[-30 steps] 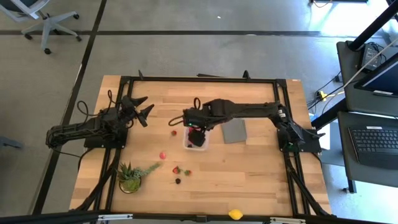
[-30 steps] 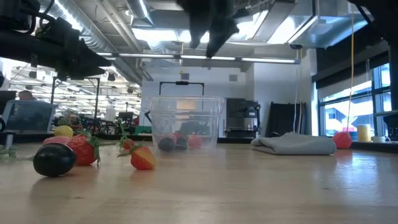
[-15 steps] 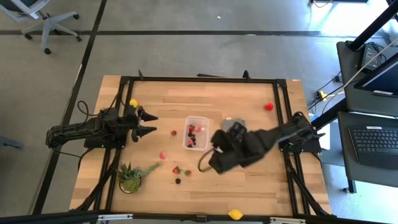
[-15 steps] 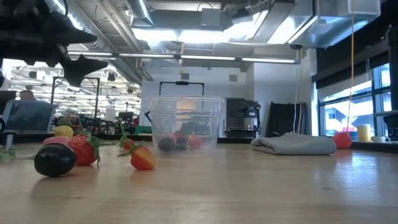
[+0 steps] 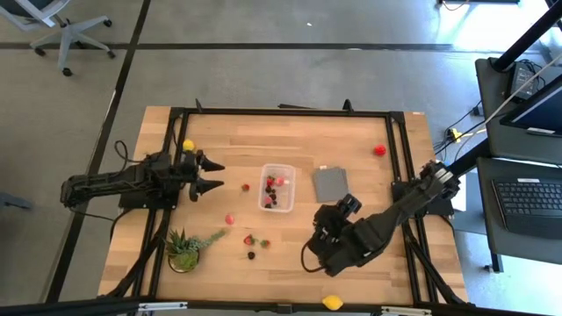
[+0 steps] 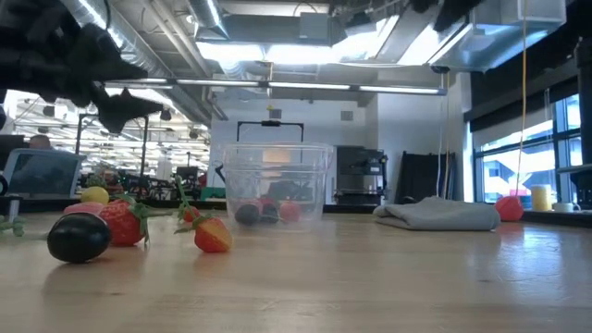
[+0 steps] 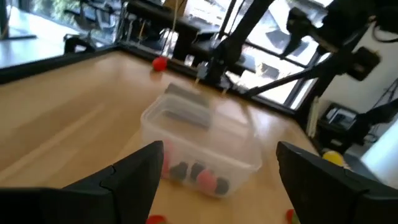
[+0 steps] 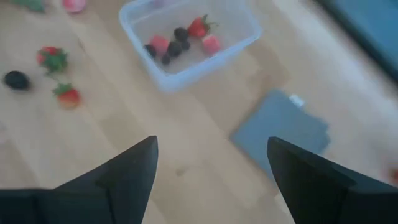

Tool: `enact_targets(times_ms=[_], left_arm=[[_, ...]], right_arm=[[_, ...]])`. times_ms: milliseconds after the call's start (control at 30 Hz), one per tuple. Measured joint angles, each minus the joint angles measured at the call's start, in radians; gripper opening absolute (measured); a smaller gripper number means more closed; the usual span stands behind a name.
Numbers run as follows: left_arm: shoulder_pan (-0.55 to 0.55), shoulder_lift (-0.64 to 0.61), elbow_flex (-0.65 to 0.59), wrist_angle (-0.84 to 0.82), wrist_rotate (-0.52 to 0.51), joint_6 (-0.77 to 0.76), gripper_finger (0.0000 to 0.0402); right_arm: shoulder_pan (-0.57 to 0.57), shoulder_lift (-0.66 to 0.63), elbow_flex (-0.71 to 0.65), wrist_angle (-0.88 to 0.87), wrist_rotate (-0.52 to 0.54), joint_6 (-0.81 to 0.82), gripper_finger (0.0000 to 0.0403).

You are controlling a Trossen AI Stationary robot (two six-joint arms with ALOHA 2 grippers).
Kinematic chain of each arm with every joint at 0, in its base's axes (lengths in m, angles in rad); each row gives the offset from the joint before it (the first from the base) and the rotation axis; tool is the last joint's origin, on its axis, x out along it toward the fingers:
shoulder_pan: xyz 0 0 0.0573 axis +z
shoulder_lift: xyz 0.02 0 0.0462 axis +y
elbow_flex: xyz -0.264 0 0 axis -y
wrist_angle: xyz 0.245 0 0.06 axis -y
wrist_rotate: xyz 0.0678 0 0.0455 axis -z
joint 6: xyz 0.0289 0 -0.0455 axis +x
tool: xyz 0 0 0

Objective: Pick and placing Produce into tupperware
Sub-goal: Put the strawberry into the transparent bin

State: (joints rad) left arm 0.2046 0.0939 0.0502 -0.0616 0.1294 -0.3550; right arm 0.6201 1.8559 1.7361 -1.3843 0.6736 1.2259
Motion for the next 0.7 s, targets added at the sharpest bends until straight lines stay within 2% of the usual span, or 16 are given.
enact_targets(times_ms=[133, 233, 433, 533, 700], left_arm=[[-0.001, 0.120, 0.006, -0.002, -0.006, 0.015, 0.0302], [-0.001, 0.234, 0.050, -0.001, -0.022, 0.081, 0.0302], [-0.001, 0.473, 0.222, -0.015, -0.082, 0.285, 0.0296], [-0.001, 0.599, 0.311, -0.078, -0.092, 0.376, 0.0289], [0.000, 0.803, 0.395, -0.173, -0.119, 0.401, 0.0282]], right_arm=[[-0.004, -0.098, -0.159, 0.161, -0.010, 0.000, 0.0303], [-0.028, -0.179, -0.277, 0.285, -0.008, -0.001, 0.0303], [-0.106, -0.310, -0.498, 0.518, -0.001, -0.054, 0.0303], [-0.159, -0.354, -0.596, 0.618, -0.001, -0.057, 0.0303], [-0.227, -0.386, -0.716, 0.786, -0.003, -0.098, 0.0303]])
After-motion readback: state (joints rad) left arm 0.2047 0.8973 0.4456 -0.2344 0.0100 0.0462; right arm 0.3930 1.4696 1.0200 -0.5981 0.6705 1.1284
